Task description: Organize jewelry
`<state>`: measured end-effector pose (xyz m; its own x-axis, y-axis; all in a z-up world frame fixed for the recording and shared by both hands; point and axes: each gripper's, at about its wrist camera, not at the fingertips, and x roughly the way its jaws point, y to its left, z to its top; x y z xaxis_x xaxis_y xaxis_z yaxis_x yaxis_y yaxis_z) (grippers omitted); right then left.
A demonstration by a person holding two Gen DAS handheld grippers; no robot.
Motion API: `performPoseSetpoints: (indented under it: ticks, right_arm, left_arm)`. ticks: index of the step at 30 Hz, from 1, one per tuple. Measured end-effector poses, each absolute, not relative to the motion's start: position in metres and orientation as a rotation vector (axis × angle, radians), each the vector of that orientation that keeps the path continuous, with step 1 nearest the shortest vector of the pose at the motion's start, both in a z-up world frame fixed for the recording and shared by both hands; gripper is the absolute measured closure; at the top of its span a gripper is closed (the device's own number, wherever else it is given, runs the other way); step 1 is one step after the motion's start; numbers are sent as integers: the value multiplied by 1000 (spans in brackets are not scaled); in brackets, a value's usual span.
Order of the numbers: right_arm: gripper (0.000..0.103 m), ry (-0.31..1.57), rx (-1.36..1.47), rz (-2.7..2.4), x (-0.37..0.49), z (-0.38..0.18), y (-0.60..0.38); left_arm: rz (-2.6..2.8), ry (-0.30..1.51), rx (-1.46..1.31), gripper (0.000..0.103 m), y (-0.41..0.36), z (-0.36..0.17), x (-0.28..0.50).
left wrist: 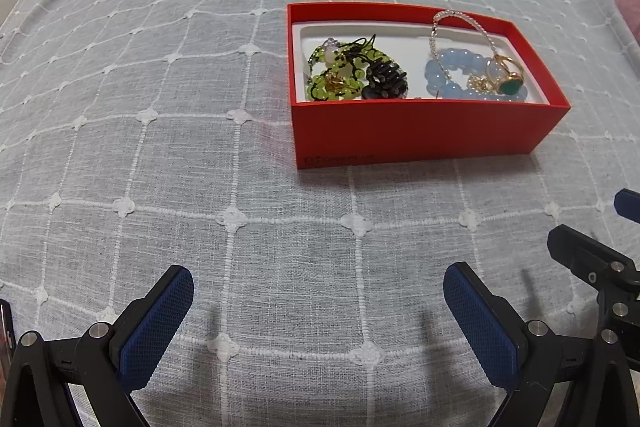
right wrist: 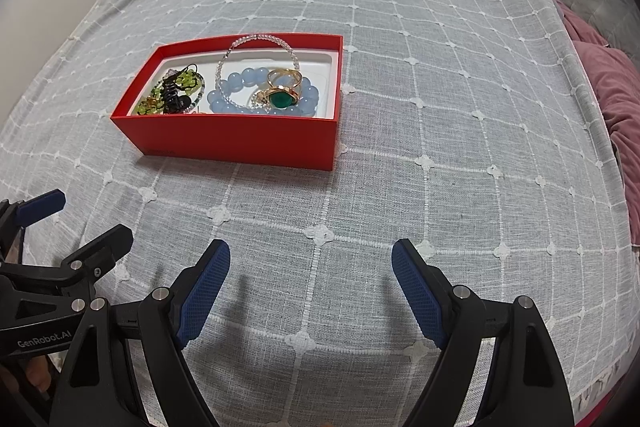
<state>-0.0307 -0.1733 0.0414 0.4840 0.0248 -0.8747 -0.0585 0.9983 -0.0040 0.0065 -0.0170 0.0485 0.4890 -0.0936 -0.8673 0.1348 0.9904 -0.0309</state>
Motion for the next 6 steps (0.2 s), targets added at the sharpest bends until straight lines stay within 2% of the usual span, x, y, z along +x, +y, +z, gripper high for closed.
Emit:
performPoseSetpoints:
  ticks: [6]
  right_arm:
    - [18,1070,-48,47,-31,36,-171]
  left_arm:
    - [-124,1047,47,0,-14,46,5]
